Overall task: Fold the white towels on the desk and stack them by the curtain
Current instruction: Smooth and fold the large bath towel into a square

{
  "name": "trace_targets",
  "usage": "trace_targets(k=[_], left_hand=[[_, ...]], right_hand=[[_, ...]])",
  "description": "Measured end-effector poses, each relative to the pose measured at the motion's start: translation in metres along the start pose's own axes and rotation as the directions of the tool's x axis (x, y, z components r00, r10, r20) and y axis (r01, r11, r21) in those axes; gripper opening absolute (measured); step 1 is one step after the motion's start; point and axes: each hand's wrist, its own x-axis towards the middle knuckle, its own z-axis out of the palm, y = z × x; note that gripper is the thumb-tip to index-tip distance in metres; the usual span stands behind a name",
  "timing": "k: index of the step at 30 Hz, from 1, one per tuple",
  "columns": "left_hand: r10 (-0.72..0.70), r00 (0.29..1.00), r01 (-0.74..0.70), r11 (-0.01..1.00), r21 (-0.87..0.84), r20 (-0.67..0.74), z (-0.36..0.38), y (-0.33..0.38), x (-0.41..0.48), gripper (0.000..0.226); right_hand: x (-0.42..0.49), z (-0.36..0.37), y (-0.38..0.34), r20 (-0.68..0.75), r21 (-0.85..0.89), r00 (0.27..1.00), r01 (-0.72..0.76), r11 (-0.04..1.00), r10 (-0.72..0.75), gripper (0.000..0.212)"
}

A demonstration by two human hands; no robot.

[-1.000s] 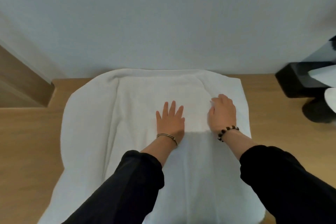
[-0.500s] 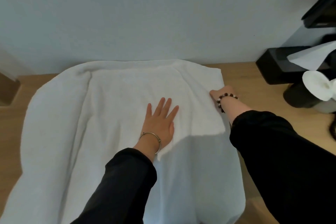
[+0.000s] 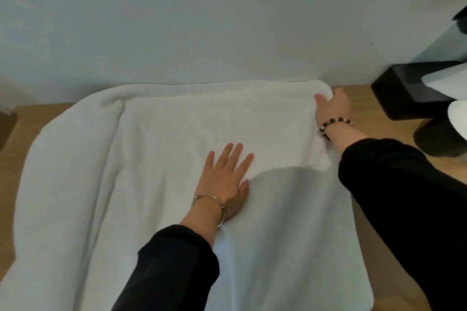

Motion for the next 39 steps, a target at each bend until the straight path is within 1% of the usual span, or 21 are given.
trace_targets(k=[4, 6, 8, 10, 11, 14, 18, 22, 25, 27, 28, 29, 30, 31, 32, 33, 34, 35, 37, 38, 39], left_hand=[[-0.01, 1.0, 0.009, 1.0, 0.025, 0.015, -0.002, 0.001, 0.0, 0.06], [-0.01, 1.0, 0.009, 0.999, 0.041, 0.023, -0.003, 0.001, -0.001, 0.061], [-0.01, 0.999, 0.008, 0.998, 0.062, 0.037, -0.003, 0.001, -0.001, 0.062], [-0.013, 0.999, 0.009, 0.996, 0.084, 0.041, -0.004, 0.002, 0.0, 0.062], [-0.013, 0.999, 0.01, 0.996, 0.089, 0.043, -0.005, 0.002, 0.0, 0.063], [-0.011, 0.999, 0.008, 0.997, 0.079, 0.041, -0.006, 0.003, -0.001, 0.064], [-0.007, 0.999, 0.005, 0.998, 0.064, 0.031, -0.007, 0.003, 0.0, 0.064], [-0.006, 1.0, 0.005, 0.998, 0.064, 0.016, -0.007, 0.003, 0.0, 0.062], [-0.036, 0.998, 0.031, 0.995, 0.098, 0.051, -0.011, 0.005, -0.002, 0.059], [-0.127, 0.99, 0.119, 0.985, 0.124, 0.064, -0.016, 0.019, -0.001, 0.056], [-0.171, 0.984, 0.165, 0.981, 0.098, 0.049, -0.02, 0.032, -0.001, 0.055], [-0.172, 0.985, 0.171, 0.985, 0.033, 0.029, -0.023, 0.048, -0.002, 0.054], [-0.11, 0.994, 0.111, 0.993, -0.05, 0.017, -0.024, 0.065, -0.005, 0.052], [0.008, 1.0, -0.005, 0.994, -0.107, 0.023, -0.021, 0.082, -0.01, 0.052], [0.138, 0.989, -0.131, 0.984, -0.117, 0.053, -0.016, 0.097, -0.017, 0.053], [0.23, 0.967, -0.223, 0.972, -0.079, 0.105, -0.009, 0.106, -0.024, 0.054], [0.265, 0.952, -0.266, 0.964, -0.014, 0.156, -0.001, 0.11, -0.028, 0.055], [0.256, 0.949, -0.269, 0.962, 0.047, 0.185, 0.006, 0.111, -0.029, 0.056], [0.221, 0.959, -0.241, 0.966, 0.099, 0.177, 0.014, 0.11, -0.027, 0.057], [0.22, 0.963, -0.237, 0.966, 0.101, 0.159, 0.016, 0.109, -0.027, 0.058], [0.228, 0.964, -0.242, 0.965, 0.096, 0.136, 0.016, 0.109, -0.027, 0.059]], right_hand=[[0.004, 0.01, 0.0, 0.021, -0.158, 0.999, 0.037, 0.987, -0.034, 0.041], [-0.001, 0.007, 0.001, 0.018, -0.138, 1.0, 0.016, 0.99, -0.014, 0.045], [-0.014, -0.005, 0.009, 0.033, -0.065, 0.999, -0.037, 0.997, 0.039, 0.049], [-0.034, -0.019, 0.027, 0.073, 0.02, 0.992, -0.108, 0.994, 0.106, 0.047], [-0.049, -0.028, 0.039, 0.092, 0.025, 0.987, -0.134, 0.991, 0.131, 0.045], [-0.106, -0.049, 0.077, 0.092, -0.11, 0.984, -0.143, 0.984, 0.154, 0.042], [-0.181, -0.051, 0.103, 0.054, -0.252, 0.993, -0.087, 0.964, 0.104, 0.041], [-0.178, -0.066, 0.113, 0.03, -0.362, 0.995, -0.075, 0.929, 0.092, 0.046], [-0.165, -0.077, 0.121, 0.055, -0.29, 0.987, -0.129, 0.948, 0.151, 0.043], [-0.169, -0.081, 0.122, 0.069, -0.231, 0.979, -0.173, 0.957, 0.193, 0.041], [-0.172, -0.082, 0.122, 0.062, -0.198, 0.974, -0.202, 0.959, 0.218, 0.04], [-0.177, -0.085, 0.122, 0.048, -0.163, 0.97, -0.228, 0.96, 0.239, 0.038], [-0.183, -0.088, 0.124, 0.029, -0.13, 0.967, -0.247, 0.96, 0.253, 0.036], [-0.19, -0.091, 0.125, 0.013, -0.108, 0.964, -0.262, 0.959, 0.265, 0.034], [-0.198, -0.094, 0.128, 0.001, -0.099, 0.961, -0.274, 0.957, 0.275, 0.032], [-0.207, -0.097, 0.132, -0.007, -0.102, 0.962, -0.274, 0.956, 0.275, 0.032], [-0.217, -0.099, 0.135, -0.017, -0.119, 0.965, -0.262, 0.958, 0.262, 0.032], [-0.228, -0.102, 0.139, -0.028, -0.146, 0.97, -0.244, 0.959, 0.242, 0.033], [-0.246, -0.104, 0.149, -0.064, -0.156, 0.972, -0.232, 0.96, 0.225, 0.044], [-0.253, -0.106, 0.154, -0.059, -0.119, 0.97, -0.243, 0.963, 0.237, 0.049], [-0.258, -0.109, 0.16, -0.011, -0.087, 0.969, -0.248, 0.965, 0.248, 0.052]])
